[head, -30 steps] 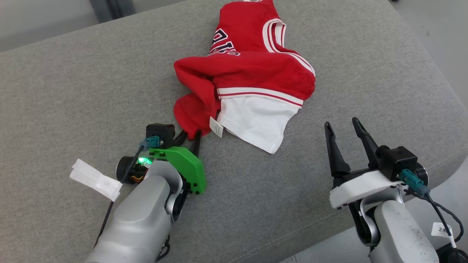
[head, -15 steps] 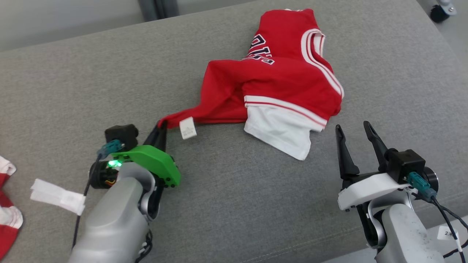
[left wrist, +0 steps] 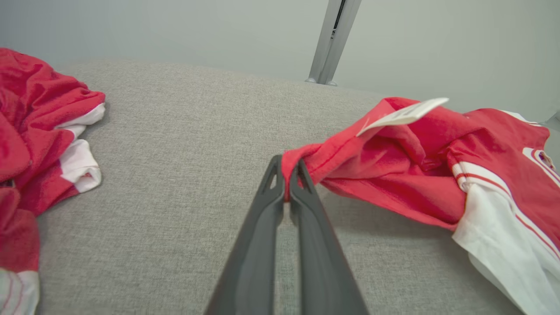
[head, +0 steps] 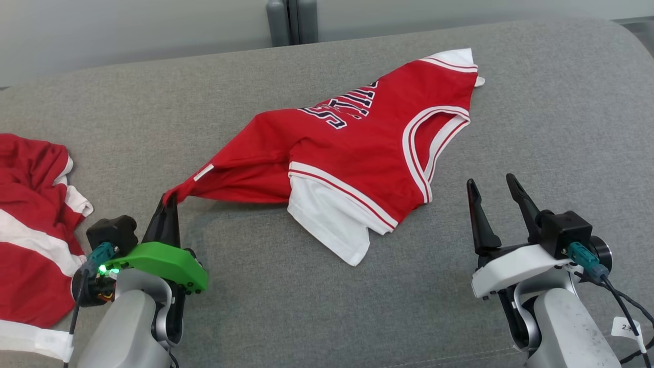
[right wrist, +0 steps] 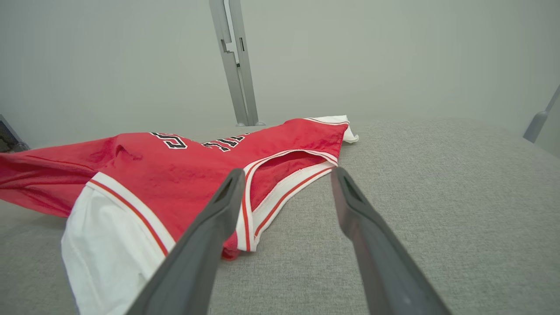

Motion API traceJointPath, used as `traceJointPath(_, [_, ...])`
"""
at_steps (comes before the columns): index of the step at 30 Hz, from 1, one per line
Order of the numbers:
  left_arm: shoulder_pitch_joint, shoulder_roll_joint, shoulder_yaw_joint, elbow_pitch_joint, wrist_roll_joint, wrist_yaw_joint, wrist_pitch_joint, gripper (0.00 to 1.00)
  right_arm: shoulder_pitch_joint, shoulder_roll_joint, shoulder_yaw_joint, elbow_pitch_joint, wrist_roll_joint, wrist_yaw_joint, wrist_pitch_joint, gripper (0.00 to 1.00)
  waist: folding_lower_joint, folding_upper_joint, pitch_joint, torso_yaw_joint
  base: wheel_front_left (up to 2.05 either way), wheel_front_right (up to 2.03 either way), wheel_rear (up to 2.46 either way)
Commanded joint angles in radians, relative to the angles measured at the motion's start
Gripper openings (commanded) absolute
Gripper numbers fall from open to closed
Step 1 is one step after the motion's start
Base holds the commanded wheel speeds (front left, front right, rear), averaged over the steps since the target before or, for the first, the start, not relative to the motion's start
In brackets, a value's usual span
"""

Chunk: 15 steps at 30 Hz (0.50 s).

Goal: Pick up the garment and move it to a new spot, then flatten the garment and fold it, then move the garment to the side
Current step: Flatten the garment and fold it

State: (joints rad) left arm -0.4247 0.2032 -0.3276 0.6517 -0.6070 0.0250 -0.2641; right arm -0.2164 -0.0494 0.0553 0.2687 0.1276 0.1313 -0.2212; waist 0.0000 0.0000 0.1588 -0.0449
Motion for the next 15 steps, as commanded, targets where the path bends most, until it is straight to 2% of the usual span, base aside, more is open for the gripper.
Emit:
traceJointPath(1, [0.015,-0.004,0.011,0.003,0.014,-0.006,0.0,0.0,0.009,-0.002,0.002,-0.001,0.004,-0.001,0.002,1.0,0.0,0.0,-0.008,0.004,0.0,0.0,0.0])
traceJointPath(2, [0.02,-0.011,0.018,0.01,0.021,-0.008,0.0,0.13,0.01,-0.002,0.004,-0.001,0.005,-0.001,0.002,1.0,0.0,0.0,-0.009,0.004,0.0,0.0,0.0])
traceJointPath(3, [0.023,-0.015,0.022,0.016,0.026,-0.012,0.0,0.42,0.012,-0.002,0.004,-0.001,0.006,-0.001,0.003,1.0,0.0,0.0,-0.01,0.003,0.0,0.0,0.0])
traceJointPath(4, [0.023,-0.019,0.028,0.021,0.031,-0.016,0.0,1.0,0.014,-0.002,0.004,-0.003,0.006,-0.001,0.005,1.0,0.0,0.0,-0.011,0.003,0.0,0.0,0.0])
traceJointPath(10, [0.053,-0.041,0.088,-0.024,0.076,-0.042,0.0,1.0,0.019,-0.002,-0.012,-0.01,-0.002,-0.001,0.009,1.0,0.0,0.0,-0.018,0.008,0.0,0.0,0.0])
traceJointPath(15, [0.129,-0.059,0.169,-0.185,0.17,-0.09,0.0,1.0,0.028,-0.002,-0.037,-0.02,-0.014,-0.001,0.014,1.0,0.0,0.0,-0.034,0.026,0.0,0.0,0.0])
